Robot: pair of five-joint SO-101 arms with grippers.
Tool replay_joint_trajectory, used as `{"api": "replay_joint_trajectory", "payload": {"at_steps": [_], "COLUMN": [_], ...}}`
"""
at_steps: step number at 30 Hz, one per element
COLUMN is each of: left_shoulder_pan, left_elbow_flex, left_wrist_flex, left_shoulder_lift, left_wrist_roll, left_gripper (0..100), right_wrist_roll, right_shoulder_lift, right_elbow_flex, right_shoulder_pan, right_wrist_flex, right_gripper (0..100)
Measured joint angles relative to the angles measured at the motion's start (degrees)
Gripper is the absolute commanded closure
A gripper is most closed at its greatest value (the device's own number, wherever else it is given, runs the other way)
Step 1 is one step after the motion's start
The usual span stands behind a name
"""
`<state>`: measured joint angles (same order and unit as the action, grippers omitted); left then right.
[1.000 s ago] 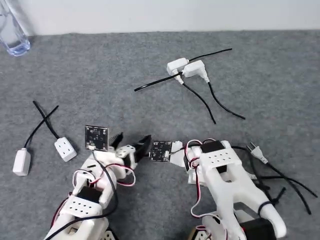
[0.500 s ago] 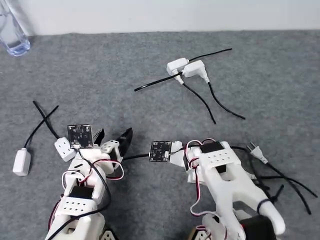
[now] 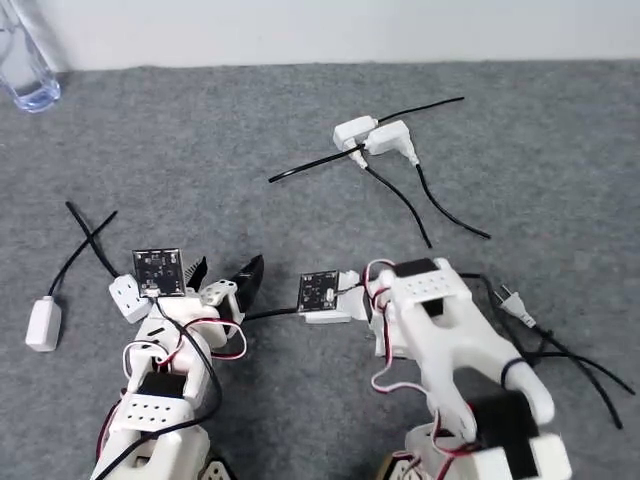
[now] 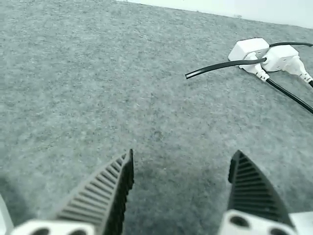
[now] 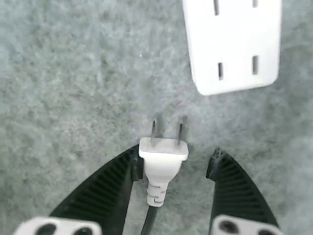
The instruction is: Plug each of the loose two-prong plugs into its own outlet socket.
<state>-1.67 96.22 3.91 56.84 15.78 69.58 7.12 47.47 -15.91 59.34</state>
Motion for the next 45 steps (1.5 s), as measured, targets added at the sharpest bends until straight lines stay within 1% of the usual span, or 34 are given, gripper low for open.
{"api": "replay_joint_trajectory", "payload": {"at_steps": [8, 18, 22, 28, 30, 33, 35, 37, 45], "left_shoulder_pan": [-0.2, -0.2, -0.1, -0.2, -0.2, -0.1, -0.2, -0.2, -1.1], "left_elbow_flex": [0.0, 0.0, 0.0, 0.0, 0.0, 0.0, 0.0, 0.0, 0.0], "left_wrist_flex": [0.0, 0.0, 0.0, 0.0, 0.0, 0.0, 0.0, 0.0, 0.0], "left_shoulder_lift": [0.0, 0.0, 0.0, 0.0, 0.0, 0.0, 0.0, 0.0, 0.0], "left_wrist_roll": [0.0, 0.0, 0.0, 0.0, 0.0, 0.0, 0.0, 0.0, 0.0], "left_gripper": [70, 70, 70, 70, 70, 70, 70, 70, 70], "right_wrist_roll": [3.3, 3.8, 2.2, -1.7, -2.8, -2.9, -3.0, -3.1, -4.8], "right_shoulder_lift": [-5.1, -5.4, -5.4, -5.4, -5.4, -5.4, -5.5, -5.7, -4.5], "right_elbow_flex": [-6.5, -6.7, -6.7, -6.6, -6.6, -6.6, -6.6, -6.6, -5.0], "right_shoulder_pan": [0.7, 0.8, 0.3, -0.2, -0.2, -0.2, -0.2, -0.2, -0.1], "right_wrist_flex": [5.8, 6.0, 6.0, 4.5, 4.2, 4.1, 4.0, 3.6, 2.5], "right_gripper": [77.9, 78.0, 82.4, 83.4, 87.9, 99.6, 97.6, 99.2, 99.0]}}
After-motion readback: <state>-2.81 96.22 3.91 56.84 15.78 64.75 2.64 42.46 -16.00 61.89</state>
